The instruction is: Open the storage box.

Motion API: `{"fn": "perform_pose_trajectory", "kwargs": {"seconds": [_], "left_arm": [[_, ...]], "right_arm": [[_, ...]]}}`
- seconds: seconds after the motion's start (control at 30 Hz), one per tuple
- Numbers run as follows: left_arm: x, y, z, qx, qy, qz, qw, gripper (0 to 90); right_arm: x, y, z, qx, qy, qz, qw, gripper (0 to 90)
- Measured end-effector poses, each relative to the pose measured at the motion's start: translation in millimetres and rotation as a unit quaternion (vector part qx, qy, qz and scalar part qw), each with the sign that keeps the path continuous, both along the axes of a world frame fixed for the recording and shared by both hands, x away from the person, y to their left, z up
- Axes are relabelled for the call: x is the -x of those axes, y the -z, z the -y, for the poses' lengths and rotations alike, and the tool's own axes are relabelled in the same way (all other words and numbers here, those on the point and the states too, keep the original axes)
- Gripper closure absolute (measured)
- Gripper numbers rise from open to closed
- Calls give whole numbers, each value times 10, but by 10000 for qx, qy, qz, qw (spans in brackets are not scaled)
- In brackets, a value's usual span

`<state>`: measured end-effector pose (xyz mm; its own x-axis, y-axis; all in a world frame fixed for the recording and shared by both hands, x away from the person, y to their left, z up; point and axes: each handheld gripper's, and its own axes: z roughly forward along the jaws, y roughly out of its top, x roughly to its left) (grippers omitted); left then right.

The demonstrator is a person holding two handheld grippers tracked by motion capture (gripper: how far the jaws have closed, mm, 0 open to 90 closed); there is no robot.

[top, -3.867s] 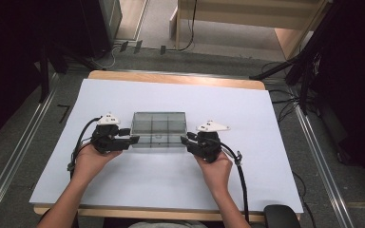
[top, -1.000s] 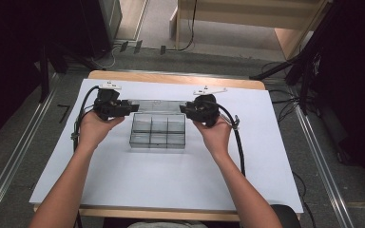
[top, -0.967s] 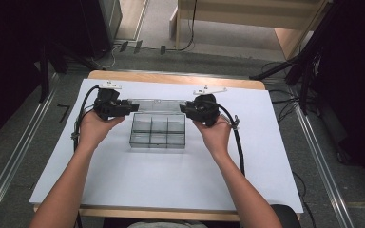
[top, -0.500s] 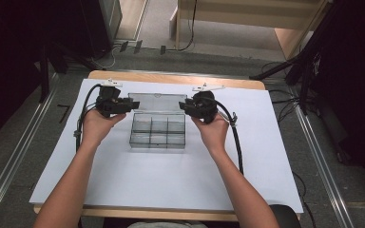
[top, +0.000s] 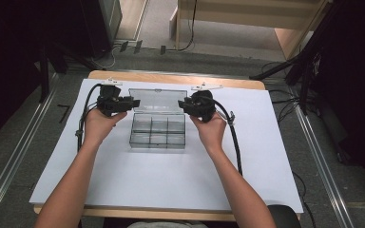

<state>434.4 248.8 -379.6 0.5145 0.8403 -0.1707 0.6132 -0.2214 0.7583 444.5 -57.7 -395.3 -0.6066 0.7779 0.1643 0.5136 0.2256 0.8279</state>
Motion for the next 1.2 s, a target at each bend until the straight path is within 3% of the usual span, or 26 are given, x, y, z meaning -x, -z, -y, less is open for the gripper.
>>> {"fn": "perform_pose_trajectory", "kwargs": {"seconds": [0.17, 0.57, 0.93, 1.2], "left_arm": [[-15, 24, 12, -86, -7, -15, 10000, 619], [-63, 80, 24, -64, -47, 11, 10000, 620], [-123, 139, 0, 125, -110, 4, 9999, 618], [-147, 174, 37, 38, -193, 67, 9998, 608]], "right_arm": [[-24, 21, -7, -64, 45, -21, 10000, 677], [-90, 97, -49, 4, 111, -11, 9999, 662], [-154, 211, -96, 12, 192, -91, 9998, 648], [-193, 255, -109, -36, 254, -95, 9996, 636]]}}
